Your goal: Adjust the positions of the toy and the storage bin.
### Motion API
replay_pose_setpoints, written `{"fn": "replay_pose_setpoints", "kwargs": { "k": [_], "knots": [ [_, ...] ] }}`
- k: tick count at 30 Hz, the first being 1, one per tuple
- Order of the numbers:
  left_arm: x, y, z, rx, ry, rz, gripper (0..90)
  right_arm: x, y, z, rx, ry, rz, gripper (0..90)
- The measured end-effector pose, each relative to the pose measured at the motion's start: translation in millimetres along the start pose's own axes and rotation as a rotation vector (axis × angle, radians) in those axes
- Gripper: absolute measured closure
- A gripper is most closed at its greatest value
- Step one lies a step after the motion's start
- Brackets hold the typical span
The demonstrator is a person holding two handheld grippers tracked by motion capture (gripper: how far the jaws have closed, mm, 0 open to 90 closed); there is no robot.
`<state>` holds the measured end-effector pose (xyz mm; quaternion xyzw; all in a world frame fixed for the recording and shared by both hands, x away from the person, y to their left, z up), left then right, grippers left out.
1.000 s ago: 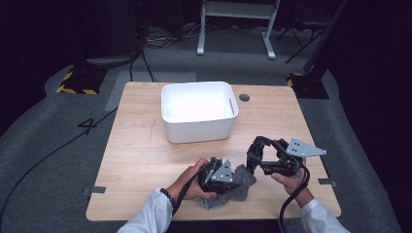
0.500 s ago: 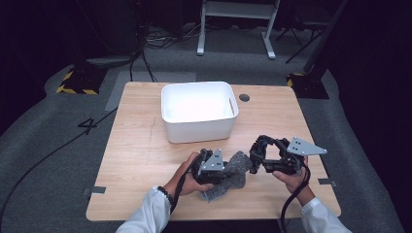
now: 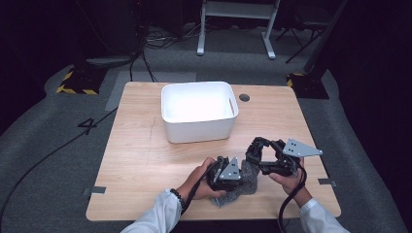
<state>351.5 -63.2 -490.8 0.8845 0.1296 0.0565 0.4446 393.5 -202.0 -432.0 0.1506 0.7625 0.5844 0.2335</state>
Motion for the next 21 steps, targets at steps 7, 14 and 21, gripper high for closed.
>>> {"fn": "replay_pose_setpoints", "kwargs": {
  "k": [7, 14, 21],
  "knots": [
    [-6.4, -12.8, 15.8, 0.103, -0.049, 0.028, 67.5, 2.3, 7.6, -5.9, -0.027, 0.01, 0.001, 25.3],
    [4.2, -23.0, 26.3, 0.157, -0.002, 0.007, 67.2, 3.8, 14.8, -9.3, -0.057, 0.016, 0.004, 25.3],
    [20.3, -32.9, 29.7, 0.193, 0.041, -0.056, 67.0, 5.8, 26.8, -16.9, -0.114, 0.04, 0.016, 25.3]
  ]
}}
Point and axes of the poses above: each handheld gripper's, and its own axes: z roughly forward along the jaws, y roughly out of its top, x roughly to its left, the point moved 6 cm from there along z, roughly forward along the jaws, and after that the axes turned 11 degrees about -z, right-handed, at the moved point
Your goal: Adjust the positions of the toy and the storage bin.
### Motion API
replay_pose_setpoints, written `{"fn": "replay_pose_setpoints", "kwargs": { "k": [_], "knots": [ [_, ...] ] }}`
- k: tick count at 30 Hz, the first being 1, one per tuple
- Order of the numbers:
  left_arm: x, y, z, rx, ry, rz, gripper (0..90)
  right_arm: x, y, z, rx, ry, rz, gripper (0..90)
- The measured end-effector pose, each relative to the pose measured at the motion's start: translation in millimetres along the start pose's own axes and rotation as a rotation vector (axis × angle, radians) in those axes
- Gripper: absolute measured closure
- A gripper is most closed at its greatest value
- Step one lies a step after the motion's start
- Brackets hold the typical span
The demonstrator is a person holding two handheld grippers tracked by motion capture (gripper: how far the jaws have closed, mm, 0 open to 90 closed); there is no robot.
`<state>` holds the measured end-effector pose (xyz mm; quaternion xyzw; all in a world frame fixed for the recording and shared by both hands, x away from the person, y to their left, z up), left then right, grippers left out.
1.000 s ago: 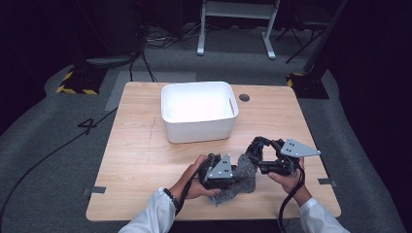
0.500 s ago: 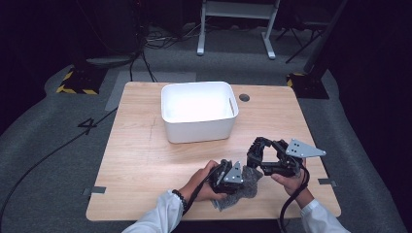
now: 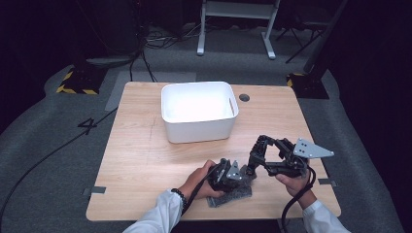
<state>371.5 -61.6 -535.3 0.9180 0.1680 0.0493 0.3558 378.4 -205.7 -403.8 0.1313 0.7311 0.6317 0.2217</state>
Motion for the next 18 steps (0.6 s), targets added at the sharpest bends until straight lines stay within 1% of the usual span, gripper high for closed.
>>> {"fn": "replay_pose_setpoints", "kwargs": {
  "k": [2, 5, 6, 7, 9, 11, 13, 15, 16, 18],
  "knots": [
    [4.9, -0.7, -1.1, -0.005, 0.02, -0.03, 66.8, 2.5, 2.6, -0.9, -0.015, 0.024, 0.01, 25.3],
    [12.0, -0.6, -4.3, -0.039, 0.026, -0.076, 66.6, 8.1, 1.8, 2.1, -0.012, 0.062, 0.007, 25.3],
    [14.5, 0.3, -6.6, -0.054, 0.031, -0.084, 66.6, 9.8, 0.7, 3.9, -0.008, 0.071, 0.0, 25.3],
    [15.6, 0.9, -8.1, -0.064, 0.038, -0.094, 66.5, 12.5, -0.9, 6.2, 0.002, 0.083, 0.003, 25.3],
    [19.5, 2.7, -13.7, -0.083, 0.06, -0.097, 66.5, 15.4, -3.7, 9.2, 0.012, 0.1, 0.0, 25.3],
    [23.5, 5.5, -22.2, -0.119, 0.071, -0.112, 66.6, 19.1, -8.2, 13.1, 0.035, 0.121, -0.003, 25.3],
    [27.8, 8.7, -33.3, -0.165, 0.077, -0.129, 66.6, 22.2, -12.9, 16.7, 0.062, 0.128, -0.024, 25.3],
    [29.9, 10.4, -45.5, -0.199, 0.063, -0.133, 66.7, 23.3, -17.5, 19.4, 0.08, 0.133, -0.026, 25.3],
    [29.0, 11.4, -50.8, -0.221, 0.05, -0.127, 66.7, 23.3, -19.7, 20.5, 0.088, 0.132, -0.024, 25.3],
    [25.3, 13.2, -62.2, -0.249, 0.04, -0.104, 66.7, 21.9, -23.4, 21.8, 0.106, 0.122, -0.032, 25.3]
  ]
}}
Point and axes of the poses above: each handheld gripper's, and its own axes: z roughly forward along the jaws, y roughly out of its top, x roughly to its left, the point moved 6 cm from there along z, roughly forward along the jaws, and after that the axes turned 11 degrees about -z, right-handed, at the moved point
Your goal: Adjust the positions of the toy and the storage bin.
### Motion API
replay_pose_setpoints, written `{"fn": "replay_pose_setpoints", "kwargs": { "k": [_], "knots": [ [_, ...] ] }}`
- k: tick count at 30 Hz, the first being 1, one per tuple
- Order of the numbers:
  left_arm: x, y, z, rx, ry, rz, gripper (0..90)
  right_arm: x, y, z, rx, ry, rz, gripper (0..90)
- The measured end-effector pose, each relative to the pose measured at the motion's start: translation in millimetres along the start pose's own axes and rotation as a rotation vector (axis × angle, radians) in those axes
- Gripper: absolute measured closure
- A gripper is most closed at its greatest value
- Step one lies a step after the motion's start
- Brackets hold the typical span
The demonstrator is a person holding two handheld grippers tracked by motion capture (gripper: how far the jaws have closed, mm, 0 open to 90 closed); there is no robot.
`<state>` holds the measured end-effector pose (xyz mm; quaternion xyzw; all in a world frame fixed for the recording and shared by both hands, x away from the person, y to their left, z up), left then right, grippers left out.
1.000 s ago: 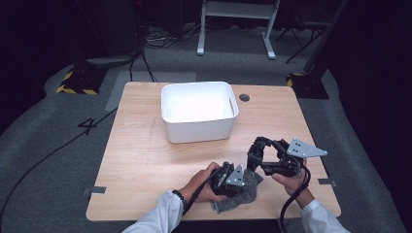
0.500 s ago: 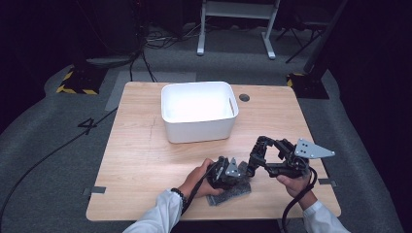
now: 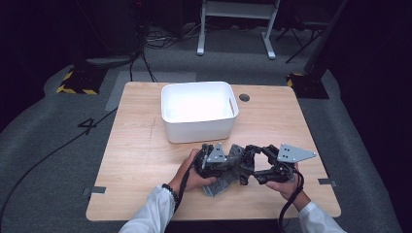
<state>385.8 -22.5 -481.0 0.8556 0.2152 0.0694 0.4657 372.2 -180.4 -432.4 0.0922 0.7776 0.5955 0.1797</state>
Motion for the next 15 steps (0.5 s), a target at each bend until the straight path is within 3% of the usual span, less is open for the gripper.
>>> {"fn": "replay_pose_setpoints", "kwargs": {
  "k": [6, 15],
  "knots": [
    [-12.4, 4.7, -13.0, -0.032, -0.064, 0.047, 66.9, -10.5, -6.4, -2.3, 0.021, -0.043, 0.022, 25.3],
    [-34.9, 6.8, -19.2, -0.031, -0.15, 0.107, 66.9, -27.6, -12.9, -10.6, 0.039, -0.13, 0.048, 25.3]
  ]
}}
Point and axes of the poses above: each handheld gripper's, and its own axes: z roughly forward along the jaws, y roughly out of its top, x roughly to its left, the point moved 6 cm from there along z, roughly forward along the jaws, and after that the axes turned 11 degrees about -z, right-handed, at the moved point
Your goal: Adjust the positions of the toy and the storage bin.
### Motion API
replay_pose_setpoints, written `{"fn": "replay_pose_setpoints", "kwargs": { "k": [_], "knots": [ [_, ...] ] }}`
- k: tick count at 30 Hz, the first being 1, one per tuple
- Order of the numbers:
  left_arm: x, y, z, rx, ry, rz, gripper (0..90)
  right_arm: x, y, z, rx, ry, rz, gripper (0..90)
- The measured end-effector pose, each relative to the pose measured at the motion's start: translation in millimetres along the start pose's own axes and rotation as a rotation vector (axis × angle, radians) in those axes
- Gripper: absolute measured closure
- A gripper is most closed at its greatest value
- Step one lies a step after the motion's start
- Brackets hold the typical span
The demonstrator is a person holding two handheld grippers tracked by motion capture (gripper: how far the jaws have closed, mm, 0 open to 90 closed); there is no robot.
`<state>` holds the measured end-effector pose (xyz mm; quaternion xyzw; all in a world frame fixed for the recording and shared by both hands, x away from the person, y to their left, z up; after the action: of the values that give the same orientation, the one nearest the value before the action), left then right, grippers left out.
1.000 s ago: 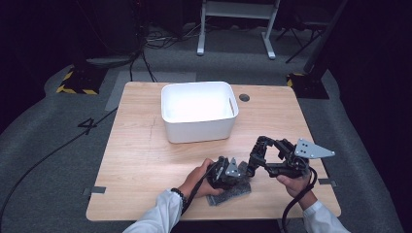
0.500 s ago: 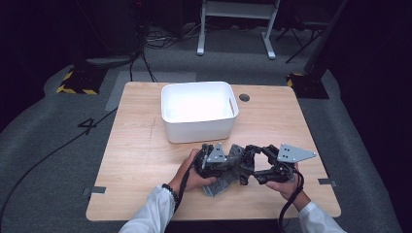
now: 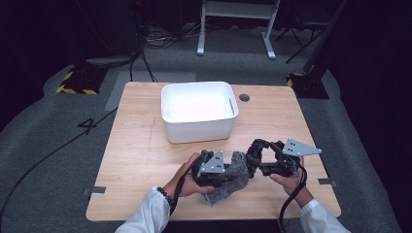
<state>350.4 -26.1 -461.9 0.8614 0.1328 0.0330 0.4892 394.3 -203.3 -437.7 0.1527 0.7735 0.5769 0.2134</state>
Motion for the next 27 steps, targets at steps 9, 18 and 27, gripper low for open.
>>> {"fn": "replay_pose_setpoints", "kwargs": {
  "k": [9, 18, 27],
  "knots": [
    [-31.4, 7.0, 22.3, 0.038, -0.088, 0.069, 66.9, 3.7, 2.2, 4.0, 0.002, -0.002, 0.013, 25.3],
    [-12.9, -17.0, 43.4, 0.166, -0.014, 0.043, 67.2, 19.1, 12.3, 4.3, -0.024, 0.049, -0.028, 25.3],
    [3.3, -37.0, 54.0, 0.237, 0.008, 0.01, 67.3, 9.4, 17.2, -5.5, -0.065, 0.034, 0.006, 25.3]
  ]
}}
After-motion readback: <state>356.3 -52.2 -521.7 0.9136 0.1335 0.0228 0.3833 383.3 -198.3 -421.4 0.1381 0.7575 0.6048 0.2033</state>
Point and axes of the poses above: each handheld gripper's, and its own axes: z roughly forward along the jaws, y roughly out of its top, x roughly to its left, the point moved 6 cm from there along z, roughly forward along the jaws, and after that the axes turned 11 degrees about -z, right-handed, at the moved point
